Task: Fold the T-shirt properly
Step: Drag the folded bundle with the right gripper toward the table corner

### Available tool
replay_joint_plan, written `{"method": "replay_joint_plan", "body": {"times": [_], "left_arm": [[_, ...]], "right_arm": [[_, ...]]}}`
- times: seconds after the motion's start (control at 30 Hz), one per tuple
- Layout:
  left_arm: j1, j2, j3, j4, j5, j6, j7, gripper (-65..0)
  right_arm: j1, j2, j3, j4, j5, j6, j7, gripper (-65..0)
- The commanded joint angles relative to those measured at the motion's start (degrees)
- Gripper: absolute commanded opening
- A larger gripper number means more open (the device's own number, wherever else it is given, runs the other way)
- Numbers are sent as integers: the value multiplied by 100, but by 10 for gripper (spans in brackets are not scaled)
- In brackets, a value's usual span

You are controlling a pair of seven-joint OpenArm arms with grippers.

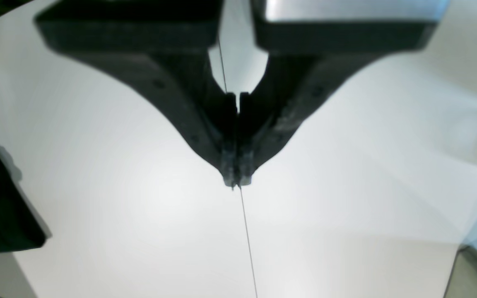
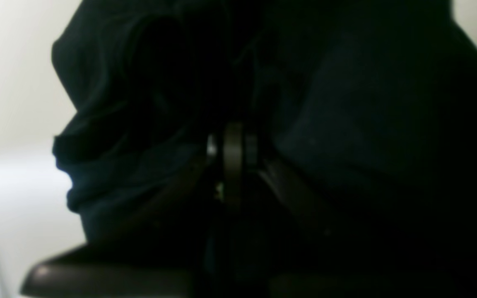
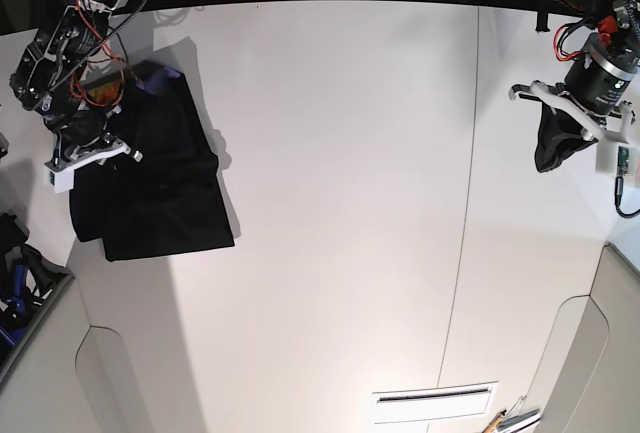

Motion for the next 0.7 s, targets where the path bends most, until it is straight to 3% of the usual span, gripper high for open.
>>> {"method": "replay_joint_plan", "body": {"times": [0.0,0.2,0.5,0.67], "left_arm": [[0,-50,-17,94,-122,-46,-140,-650],[0,-50,-17,94,-140,-46,-144,-650],[0,-50,-17,94,-142,-44,-260,-650],[0,-85,-17,96,-160,-44,-278,-650]], "right_arm": [[-153,50,90,74,-396,-186,-195,-650],[-238,50,227,459,-192,-201,-81,-650],[413,52,208,1827,-20,-195,-63,-650],[400,52,164,2736,535,192,-240,-650]]}}
